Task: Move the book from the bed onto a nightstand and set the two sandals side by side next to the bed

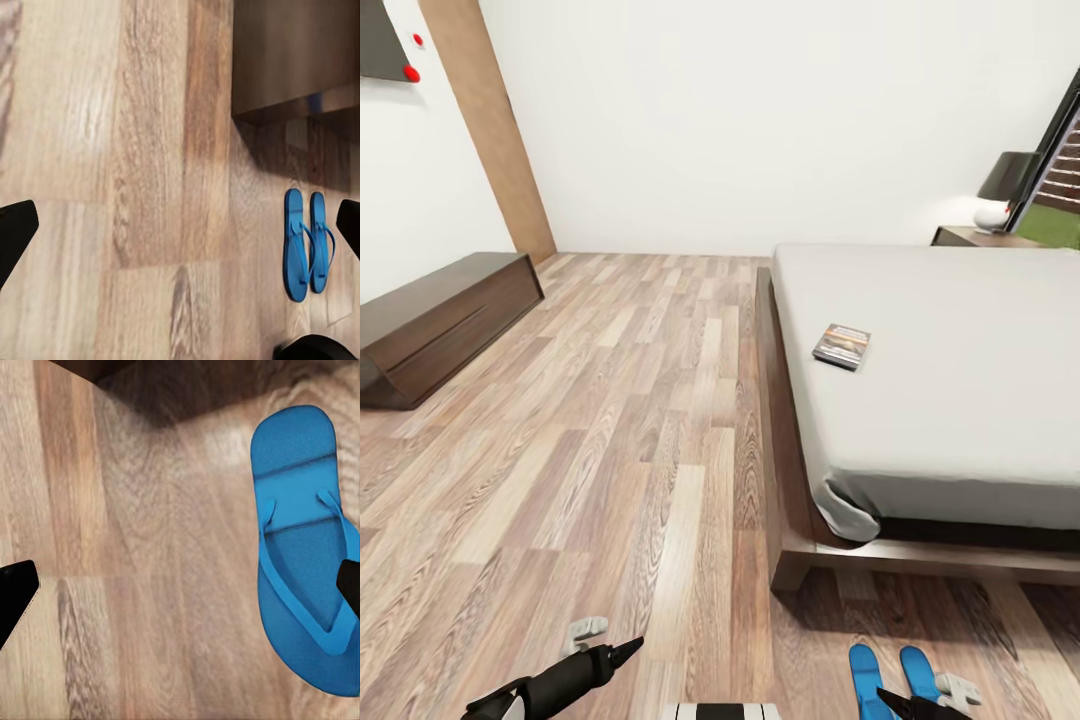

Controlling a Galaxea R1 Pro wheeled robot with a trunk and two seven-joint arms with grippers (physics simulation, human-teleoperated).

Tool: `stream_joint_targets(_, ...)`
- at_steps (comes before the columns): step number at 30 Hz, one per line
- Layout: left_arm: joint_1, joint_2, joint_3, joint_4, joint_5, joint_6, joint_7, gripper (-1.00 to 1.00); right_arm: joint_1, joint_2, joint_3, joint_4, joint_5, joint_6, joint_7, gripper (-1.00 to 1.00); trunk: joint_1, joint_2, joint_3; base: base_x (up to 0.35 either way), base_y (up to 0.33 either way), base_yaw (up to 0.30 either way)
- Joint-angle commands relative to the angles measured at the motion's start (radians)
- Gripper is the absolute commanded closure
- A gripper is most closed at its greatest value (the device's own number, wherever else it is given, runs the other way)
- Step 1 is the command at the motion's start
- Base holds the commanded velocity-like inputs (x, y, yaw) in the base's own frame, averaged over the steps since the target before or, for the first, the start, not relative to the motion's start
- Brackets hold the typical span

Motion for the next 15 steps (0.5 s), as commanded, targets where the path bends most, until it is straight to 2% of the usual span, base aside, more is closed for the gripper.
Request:
stream_joint_targets(1,0.000,0.000,0.002,0.000,0.007,0.010,-0.004,-1.00,0.000,0.000,0.004,0.001,-0.010,0.001,0.003,-1.00,-0.001,0.000,0.003,0.000,0.000,0.000)
stream_joint_targets(8,0.000,0.000,0.002,0.000,0.007,0.010,-0.004,-1.00,0.000,0.002,0.004,0.001,-0.010,0.001,0.004,-1.00,-0.004,0.002,0.030,0.000,0.000,0.000)
stream_joint_targets(15,0.000,0.000,0.002,0.000,0.007,0.010,-0.004,-1.00,0.000,0.002,0.004,0.001,-0.011,0.001,0.004,-1.00,-0.031,0.051,0.052,0.000,0.000,0.000)
